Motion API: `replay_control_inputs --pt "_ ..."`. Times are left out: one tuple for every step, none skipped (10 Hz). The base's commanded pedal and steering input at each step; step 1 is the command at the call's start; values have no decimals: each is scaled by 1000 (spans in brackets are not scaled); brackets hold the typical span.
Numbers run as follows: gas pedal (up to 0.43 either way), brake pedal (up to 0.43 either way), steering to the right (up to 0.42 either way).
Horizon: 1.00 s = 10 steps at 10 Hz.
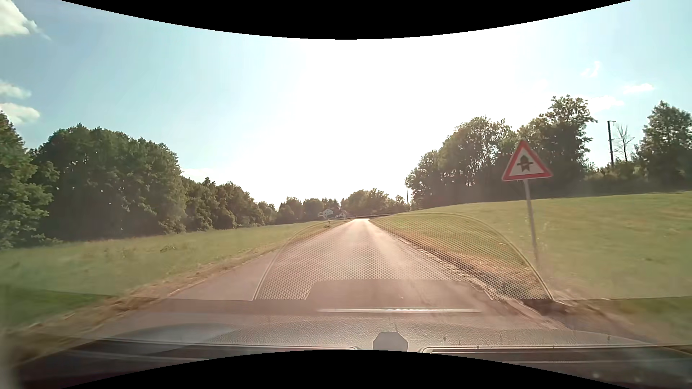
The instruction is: Follow the waypoints while adhering to traffic rules and regulations
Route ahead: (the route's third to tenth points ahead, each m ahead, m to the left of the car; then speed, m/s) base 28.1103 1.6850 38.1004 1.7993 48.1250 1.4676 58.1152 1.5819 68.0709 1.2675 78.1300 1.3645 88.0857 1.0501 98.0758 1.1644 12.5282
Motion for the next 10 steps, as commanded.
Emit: replay_control_inputs --pt "67 6 2" --pt "67 6 2" --pt "67 6 0" --pt "67 6 -1" --pt "67 6 -1" --pt "67 6 -1" --pt "67 6 0" --pt "67 6 0" --pt "67 6 0" --pt "67 6 -1"
